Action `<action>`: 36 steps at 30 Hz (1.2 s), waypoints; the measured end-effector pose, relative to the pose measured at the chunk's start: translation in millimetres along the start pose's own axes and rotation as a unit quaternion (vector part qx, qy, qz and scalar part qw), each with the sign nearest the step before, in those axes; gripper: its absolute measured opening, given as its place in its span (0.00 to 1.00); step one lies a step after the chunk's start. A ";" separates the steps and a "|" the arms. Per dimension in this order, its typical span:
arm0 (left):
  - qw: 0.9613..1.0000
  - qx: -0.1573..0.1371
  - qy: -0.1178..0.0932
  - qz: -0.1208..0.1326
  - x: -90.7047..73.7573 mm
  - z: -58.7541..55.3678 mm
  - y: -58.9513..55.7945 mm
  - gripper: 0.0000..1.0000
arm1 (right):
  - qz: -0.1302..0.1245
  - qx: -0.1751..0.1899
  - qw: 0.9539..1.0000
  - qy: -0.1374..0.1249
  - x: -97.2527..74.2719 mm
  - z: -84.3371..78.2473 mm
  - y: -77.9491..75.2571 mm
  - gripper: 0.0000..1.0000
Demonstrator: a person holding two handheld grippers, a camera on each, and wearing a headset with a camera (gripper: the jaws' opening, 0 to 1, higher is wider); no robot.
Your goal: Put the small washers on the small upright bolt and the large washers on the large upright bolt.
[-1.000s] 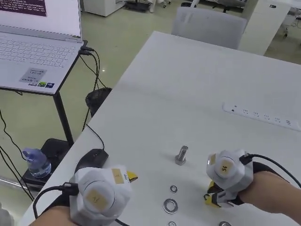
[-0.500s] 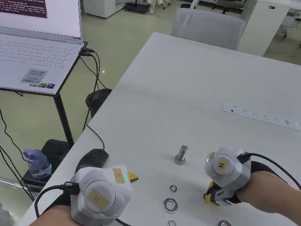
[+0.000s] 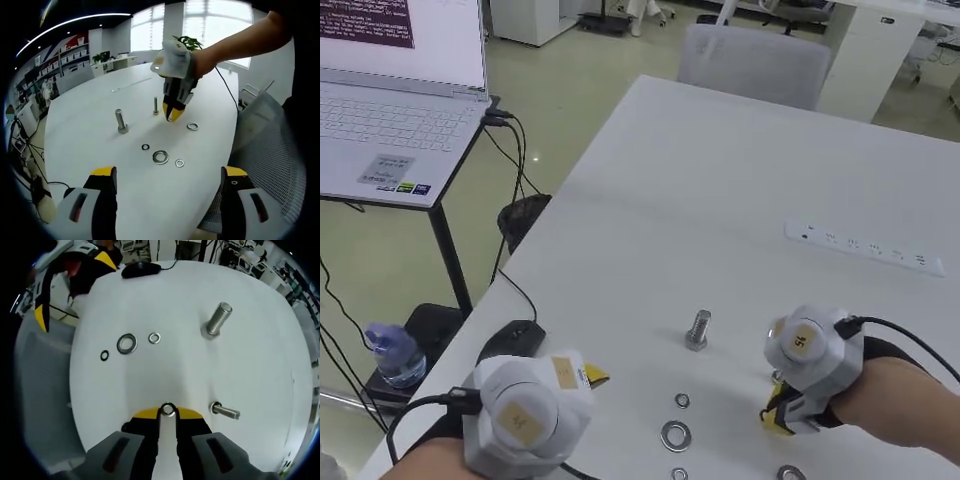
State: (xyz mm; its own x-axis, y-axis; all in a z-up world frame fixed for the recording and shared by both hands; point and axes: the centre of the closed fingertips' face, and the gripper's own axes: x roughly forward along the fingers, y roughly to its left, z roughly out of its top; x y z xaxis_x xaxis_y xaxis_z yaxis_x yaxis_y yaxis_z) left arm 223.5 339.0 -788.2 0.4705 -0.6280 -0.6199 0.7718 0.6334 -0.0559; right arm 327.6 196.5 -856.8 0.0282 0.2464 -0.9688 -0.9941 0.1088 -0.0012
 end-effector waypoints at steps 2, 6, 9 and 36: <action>1.000 0.001 0.001 0.000 0.1 -0.5 -0.9 0.85 | -0.002 0.002 1.000 0.000 -3.5 -3.1 -0.3 0.12; 1.000 0.002 0.003 -0.001 -0.7 -0.6 -3.6 0.85 | -0.005 0.008 1.000 0.001 -10.4 -8.9 -0.5 0.12; 1.000 0.004 0.003 -0.003 -1.5 0.4 -4.9 0.85 | -0.010 0.016 1.000 -0.001 -15.7 -13.5 -3.9 0.12; 1.000 0.004 0.009 0.003 -4.0 5.2 6.9 0.84 | -0.039 0.037 0.999 -0.005 -43.8 -10.5 -57.0 0.13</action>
State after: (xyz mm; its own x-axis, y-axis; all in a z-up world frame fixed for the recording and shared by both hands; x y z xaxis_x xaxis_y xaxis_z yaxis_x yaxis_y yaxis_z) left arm 229.2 343.5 -782.1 0.4674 -0.6162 -0.6339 0.7727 0.6331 -0.0457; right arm 381.9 169.3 -816.9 0.1068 0.2434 -0.9640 -0.9782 0.1993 -0.0580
